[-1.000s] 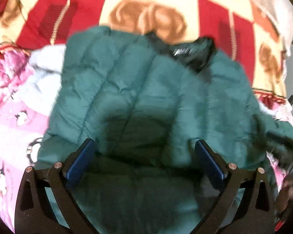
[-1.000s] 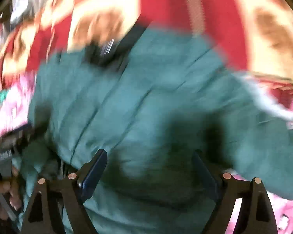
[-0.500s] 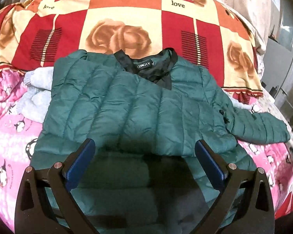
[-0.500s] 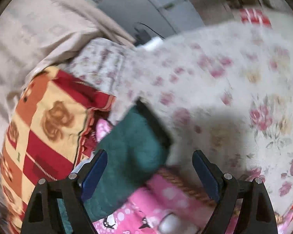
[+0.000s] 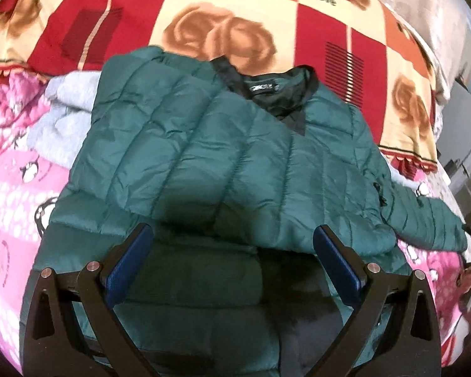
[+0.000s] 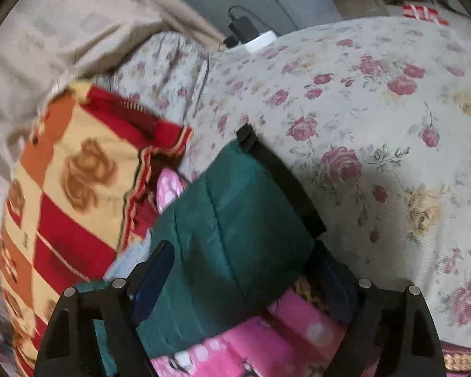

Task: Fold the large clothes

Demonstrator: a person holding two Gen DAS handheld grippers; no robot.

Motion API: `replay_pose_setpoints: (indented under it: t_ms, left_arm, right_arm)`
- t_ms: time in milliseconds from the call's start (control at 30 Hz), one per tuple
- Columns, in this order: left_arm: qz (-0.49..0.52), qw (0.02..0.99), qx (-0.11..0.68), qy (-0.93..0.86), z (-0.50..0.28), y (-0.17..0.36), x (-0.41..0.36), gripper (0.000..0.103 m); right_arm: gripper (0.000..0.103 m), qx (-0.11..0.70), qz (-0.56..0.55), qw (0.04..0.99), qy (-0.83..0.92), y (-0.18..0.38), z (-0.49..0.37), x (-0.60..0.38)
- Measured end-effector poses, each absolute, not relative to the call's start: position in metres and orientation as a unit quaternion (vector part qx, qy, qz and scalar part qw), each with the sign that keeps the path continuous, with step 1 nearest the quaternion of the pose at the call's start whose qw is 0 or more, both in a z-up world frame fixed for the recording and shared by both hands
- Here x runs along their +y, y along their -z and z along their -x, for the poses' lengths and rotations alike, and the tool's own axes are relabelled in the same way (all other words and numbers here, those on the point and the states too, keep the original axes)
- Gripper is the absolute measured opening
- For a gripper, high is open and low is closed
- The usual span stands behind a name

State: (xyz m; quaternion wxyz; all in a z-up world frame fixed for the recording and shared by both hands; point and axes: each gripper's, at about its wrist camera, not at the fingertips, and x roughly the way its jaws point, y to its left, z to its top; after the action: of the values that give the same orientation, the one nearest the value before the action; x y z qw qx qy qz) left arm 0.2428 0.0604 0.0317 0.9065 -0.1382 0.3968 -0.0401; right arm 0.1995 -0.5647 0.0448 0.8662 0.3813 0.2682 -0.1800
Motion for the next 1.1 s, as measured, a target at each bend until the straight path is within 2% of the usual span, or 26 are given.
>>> replay_pose_setpoints:
  t_ms: [33, 67, 100, 133, 167, 200, 433, 700, 833, 1100]
  left_arm:
    - [0.14, 0.906, 0.398, 0.038, -0.243, -0.031, 0.061, 0.102]
    - [0.138, 0.906, 0.399, 0.037, -0.243, -0.031, 0.062, 0.102]
    - [0.136, 0.906, 0.4, 0.036, -0.243, -0.031, 0.062, 0.102]
    - [0.133, 0.907, 0.399, 0.035, -0.242, -0.032, 0.062, 0.102]
    - [0.133, 0.907, 0.398, 0.035, -0.242, -0.032, 0.061, 0.102]
    - [0.132, 0.908, 0.397, 0.035, -0.241, -0.033, 0.062, 0.102]
    - [0.131, 0.91, 0.393, 0.025, -0.241, -0.036, 0.064, 0.102]
    - [0.13, 0.91, 0.393, -0.003, -0.242, -0.037, 0.079, 0.102]
    - [0.123, 0.901, 0.415, -0.035, -0.247, -0.026, 0.093, 0.102]
    - [0.13, 0.883, 0.444, -0.083, -0.252, -0.007, 0.123, 0.102]
  right_arm:
    - [0.084, 0.266, -0.37, 0.872, 0.179, -0.046, -0.203, -0.563]
    - [0.075, 0.263, -0.363, 0.876, 0.176, -0.046, -0.205, -0.563]
    - [0.058, 0.257, -0.359, 0.881, 0.168, -0.046, -0.206, -0.563]
    - [0.049, 0.248, -0.358, 0.887, 0.157, -0.046, -0.206, -0.563]
    - [0.034, 0.241, -0.357, 0.89, 0.151, -0.048, -0.205, -0.563]
    - [0.03, 0.228, -0.35, 0.896, 0.15, -0.054, -0.203, -0.561]
    - [0.023, 0.191, -0.28, 0.933, 0.123, -0.097, -0.206, -0.512]
    - [0.021, 0.199, -0.2, 0.959, -0.03, -0.128, -0.242, -0.35]
    - [0.021, 0.224, -0.158, 0.955, -0.115, -0.121, -0.255, -0.26]
    - [0.021, 0.312, -0.043, 0.901, -0.297, -0.066, -0.261, -0.114]
